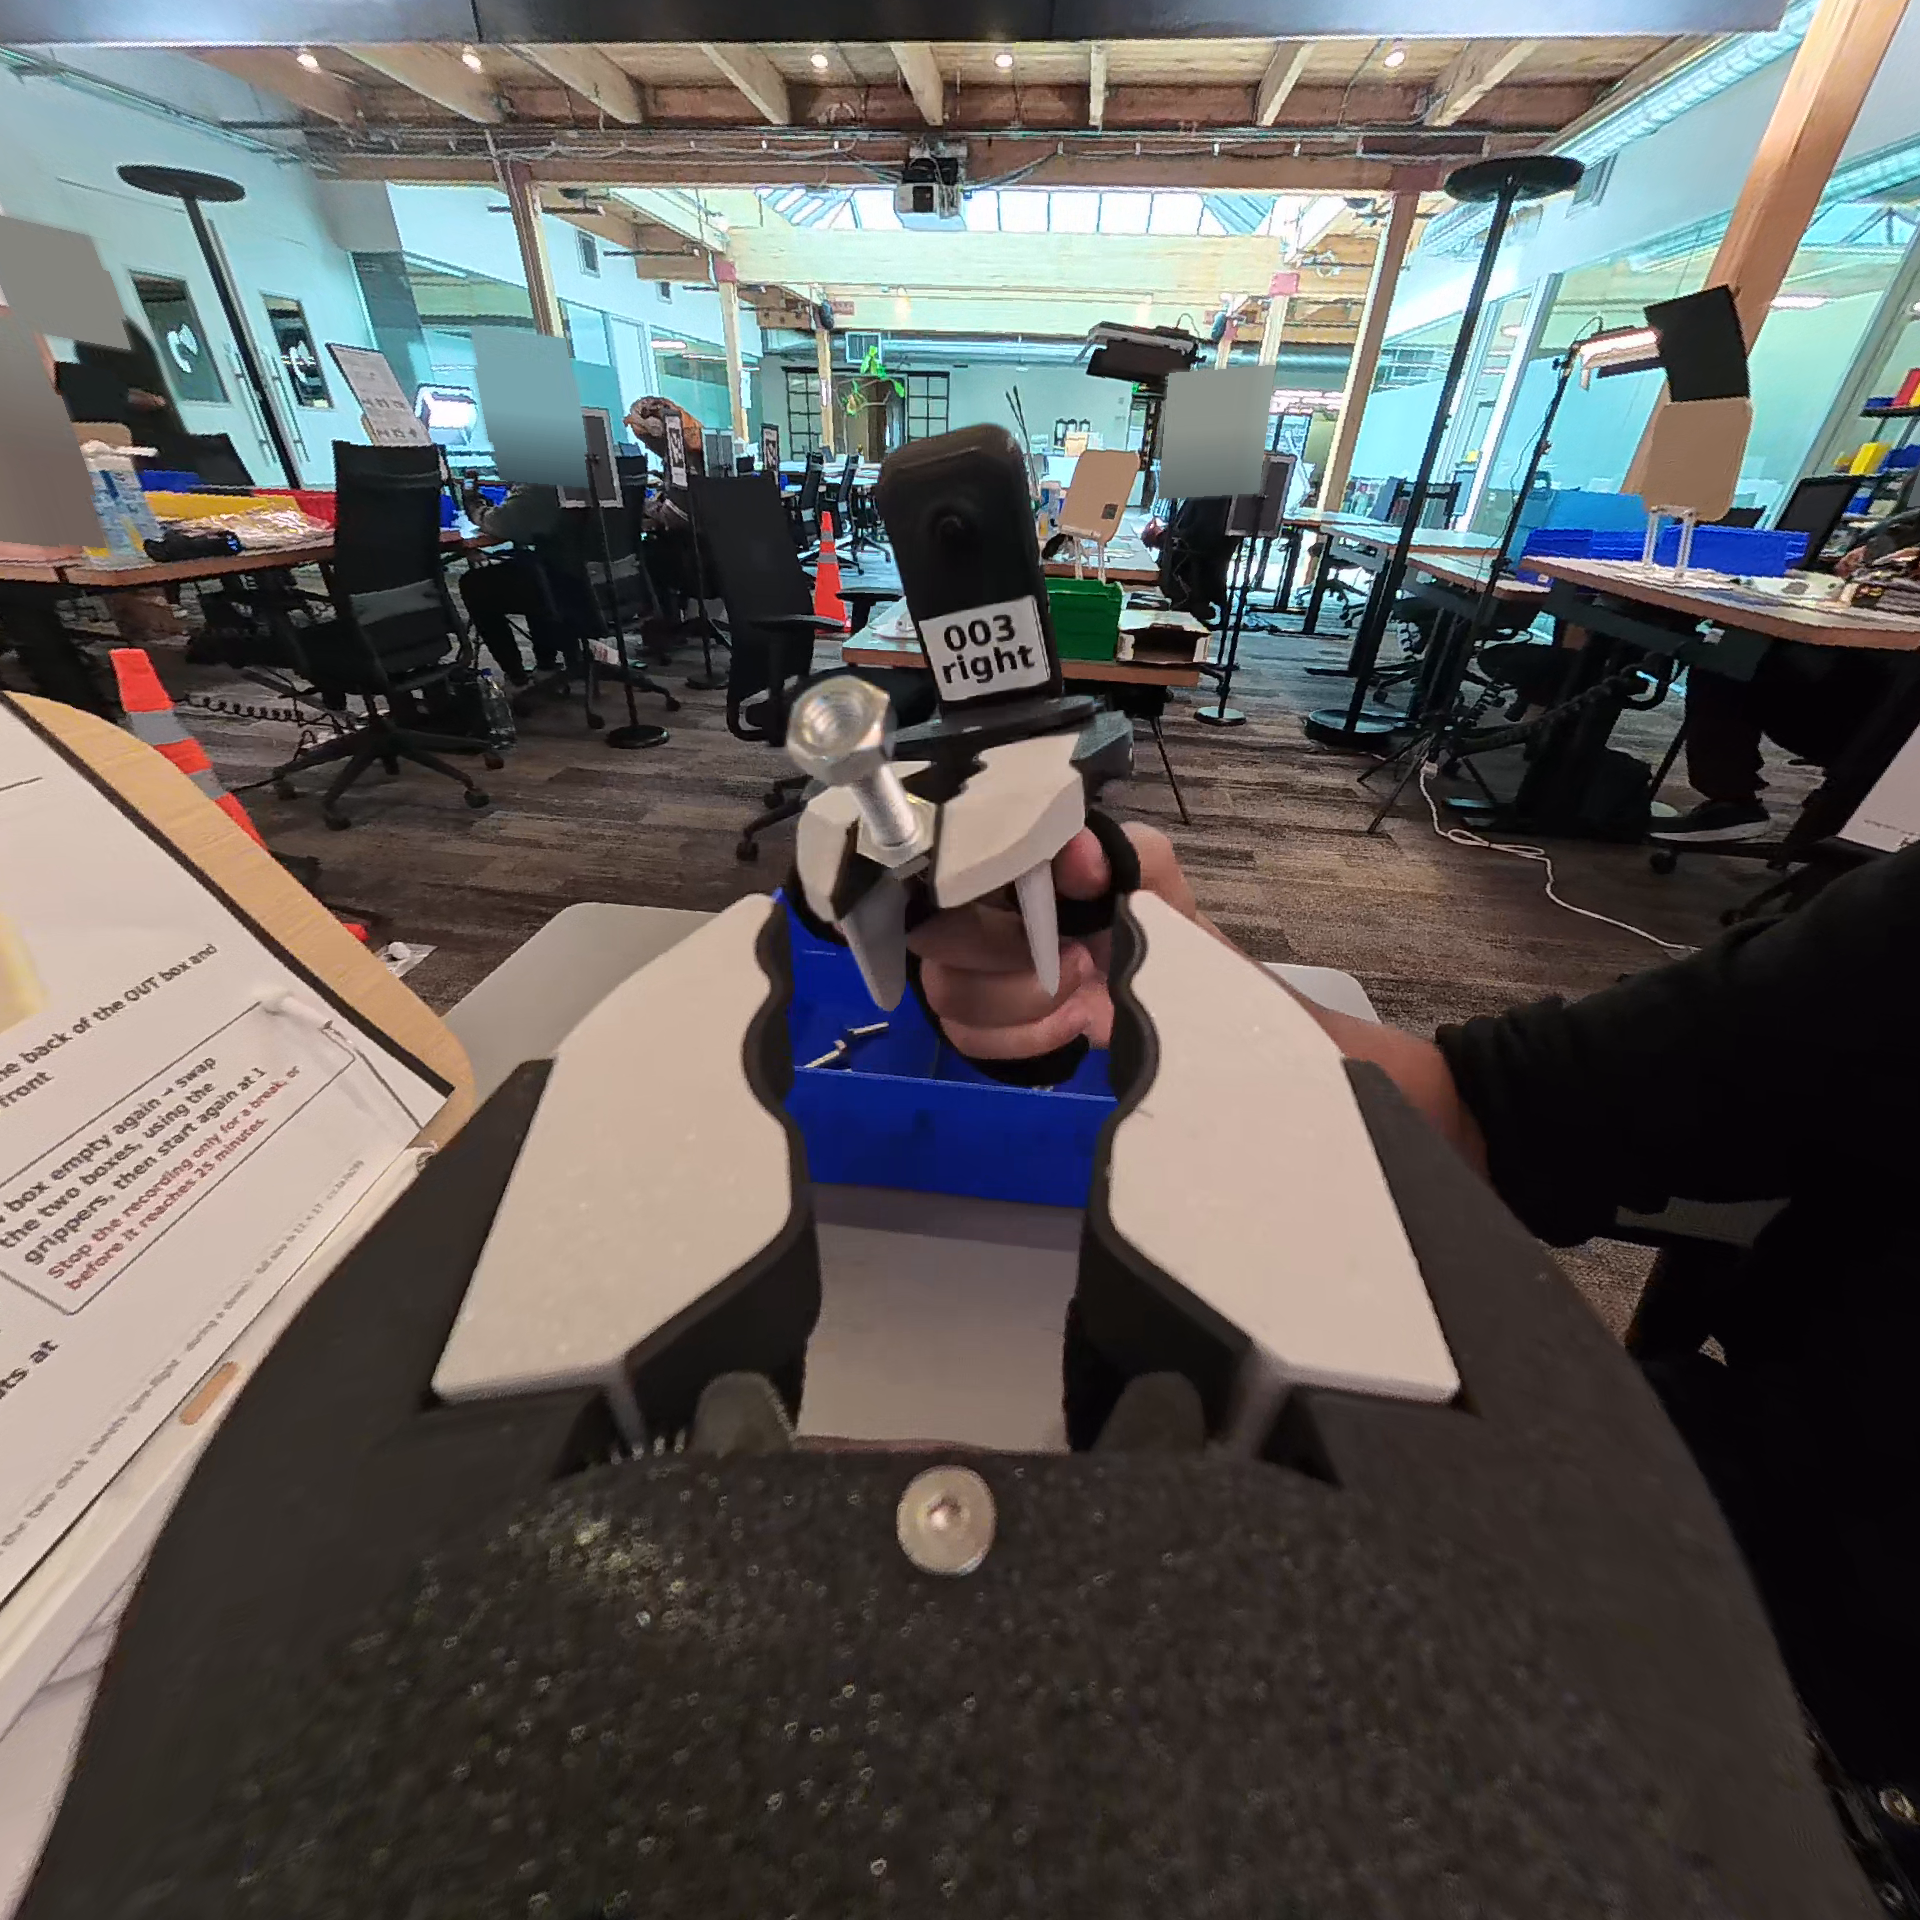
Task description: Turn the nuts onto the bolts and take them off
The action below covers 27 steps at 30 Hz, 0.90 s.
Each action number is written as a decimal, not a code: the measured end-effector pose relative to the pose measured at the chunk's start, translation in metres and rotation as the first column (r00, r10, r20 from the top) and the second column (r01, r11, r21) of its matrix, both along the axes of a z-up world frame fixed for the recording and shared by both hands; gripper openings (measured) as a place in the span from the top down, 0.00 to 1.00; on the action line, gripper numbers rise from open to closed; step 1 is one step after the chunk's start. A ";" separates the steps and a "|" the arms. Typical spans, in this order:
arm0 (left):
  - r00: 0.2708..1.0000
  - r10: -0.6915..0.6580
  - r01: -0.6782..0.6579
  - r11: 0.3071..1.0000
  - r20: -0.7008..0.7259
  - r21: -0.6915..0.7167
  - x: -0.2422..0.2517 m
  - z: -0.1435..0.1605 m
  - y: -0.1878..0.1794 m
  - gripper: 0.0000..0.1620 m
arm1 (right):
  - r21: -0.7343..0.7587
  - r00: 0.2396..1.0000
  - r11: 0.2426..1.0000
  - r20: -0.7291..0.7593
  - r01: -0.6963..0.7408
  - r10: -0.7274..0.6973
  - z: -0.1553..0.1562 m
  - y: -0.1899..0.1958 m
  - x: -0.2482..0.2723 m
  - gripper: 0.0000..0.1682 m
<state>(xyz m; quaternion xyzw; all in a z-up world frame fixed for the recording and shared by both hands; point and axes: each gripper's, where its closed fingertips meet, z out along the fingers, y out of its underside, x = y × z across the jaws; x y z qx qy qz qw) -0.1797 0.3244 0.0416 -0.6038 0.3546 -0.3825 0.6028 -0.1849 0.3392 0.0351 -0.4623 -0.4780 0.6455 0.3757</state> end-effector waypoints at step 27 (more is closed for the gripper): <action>0.998 0.015 -0.017 0.999 0.062 0.039 -0.010 0.013 -0.002 0.72 | 0.006 0.990 0.990 0.022 -0.140 0.140 -0.006 -0.024 -0.006 0.89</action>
